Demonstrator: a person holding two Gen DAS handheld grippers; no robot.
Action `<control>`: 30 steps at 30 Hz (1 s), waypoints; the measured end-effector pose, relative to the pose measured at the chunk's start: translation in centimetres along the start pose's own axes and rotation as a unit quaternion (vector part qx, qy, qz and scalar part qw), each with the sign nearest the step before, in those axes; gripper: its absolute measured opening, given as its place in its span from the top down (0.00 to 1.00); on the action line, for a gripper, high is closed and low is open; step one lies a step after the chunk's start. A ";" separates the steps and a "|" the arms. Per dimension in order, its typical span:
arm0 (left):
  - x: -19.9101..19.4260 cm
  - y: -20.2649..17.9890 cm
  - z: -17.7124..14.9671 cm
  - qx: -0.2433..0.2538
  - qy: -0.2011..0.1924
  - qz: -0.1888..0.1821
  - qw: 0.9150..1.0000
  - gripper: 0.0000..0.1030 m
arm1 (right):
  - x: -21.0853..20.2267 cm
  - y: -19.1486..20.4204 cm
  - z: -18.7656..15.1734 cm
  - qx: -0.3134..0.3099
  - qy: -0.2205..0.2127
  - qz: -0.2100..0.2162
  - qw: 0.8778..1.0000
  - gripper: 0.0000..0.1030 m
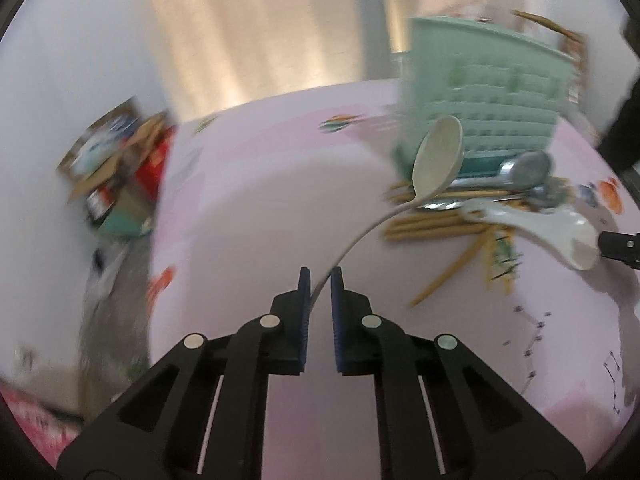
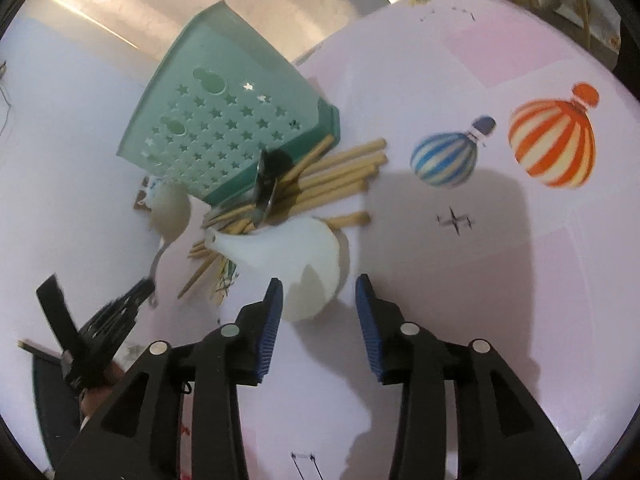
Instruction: Organize utensils
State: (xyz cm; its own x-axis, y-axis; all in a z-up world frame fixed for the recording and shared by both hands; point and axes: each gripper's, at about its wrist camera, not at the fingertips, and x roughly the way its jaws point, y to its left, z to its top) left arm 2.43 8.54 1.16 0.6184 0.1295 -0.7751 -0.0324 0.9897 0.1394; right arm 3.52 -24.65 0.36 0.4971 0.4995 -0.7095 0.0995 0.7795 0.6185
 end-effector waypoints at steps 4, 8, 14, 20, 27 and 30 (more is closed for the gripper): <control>1.1 -1.1 -0.5 0.014 0.036 0.053 0.998 0.97 | 0.7 0.3 0.4 0.019 -0.009 0.001 1.000 0.60; 0.8 -2.3 -0.2 0.005 0.041 0.007 0.999 0.97 | 1.3 1.0 0.3 0.008 0.006 -0.026 1.000 0.90; -0.9 -3.8 -0.7 0.028 0.033 -0.049 0.998 0.87 | 0.4 1.2 0.5 0.005 -0.008 -0.044 0.999 0.94; -2.9 -4.2 -1.5 0.047 -0.001 -0.068 0.997 0.60 | -1.7 0.7 2.6 -0.016 -0.014 -0.067 0.998 0.95; -3.2 -3.8 -1.1 0.039 0.000 -0.075 0.996 0.60 | -5.2 -0.9 5.2 -0.065 -0.004 -0.057 0.996 0.96; -3.0 -3.3 -0.9 0.035 0.000 -0.082 0.996 0.60 | -5.1 -1.8 5.9 -0.084 0.042 -0.057 0.994 0.96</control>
State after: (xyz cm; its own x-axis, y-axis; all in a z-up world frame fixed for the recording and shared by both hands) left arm -0.01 4.95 2.51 0.6104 -0.0330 -0.7914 0.1234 0.9909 0.0538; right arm 5.88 -30.84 4.89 0.4172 0.4279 -0.8018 0.0022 0.8817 0.4717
